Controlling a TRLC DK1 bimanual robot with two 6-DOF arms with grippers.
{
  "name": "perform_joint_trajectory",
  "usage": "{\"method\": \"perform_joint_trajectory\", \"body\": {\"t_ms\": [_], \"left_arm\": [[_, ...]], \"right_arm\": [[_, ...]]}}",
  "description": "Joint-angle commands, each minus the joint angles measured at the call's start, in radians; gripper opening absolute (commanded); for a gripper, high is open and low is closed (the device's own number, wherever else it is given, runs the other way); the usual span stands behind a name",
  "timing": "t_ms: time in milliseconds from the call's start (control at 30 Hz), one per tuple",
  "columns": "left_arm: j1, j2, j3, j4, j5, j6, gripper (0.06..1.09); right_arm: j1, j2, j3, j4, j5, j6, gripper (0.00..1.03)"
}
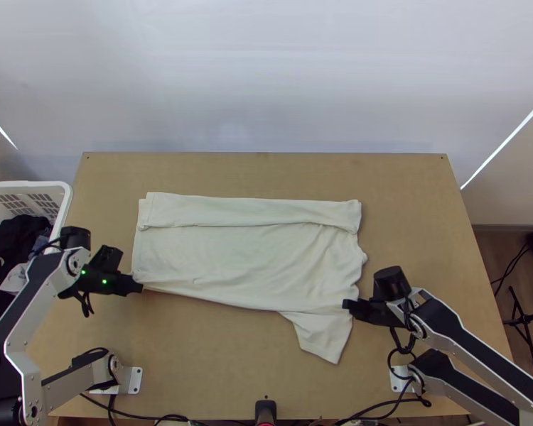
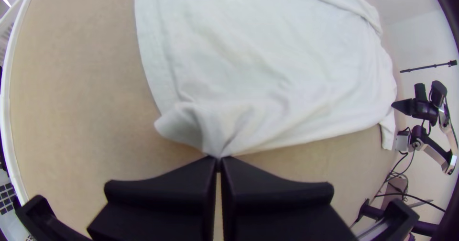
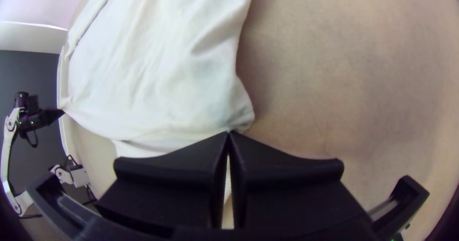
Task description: Fold the t-shirt
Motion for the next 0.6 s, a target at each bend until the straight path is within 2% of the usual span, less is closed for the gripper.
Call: {"method": "perform_joint_trajectory", "body": {"t_ms": [0,200,567], "left_arm": [[0.034,0.013,0.078,-0.030,0.001,0.017,0.10],[0.003,0.011,0.137,-0.048,0.002,-0.032,0.10],[-0.018,0.062,0.220,-0.054,0.002,-0.051,0.10]], "right_arm": [[-0.035,-0.039,0.027,-0.002,-0.004,-0.002,0.03],[-0.048,-0.068,0.137,-0.006,0.001,0.000,0.03],[-0.076,-0.034,0.295,-0.009,0.007,0.000,0.03]]}}
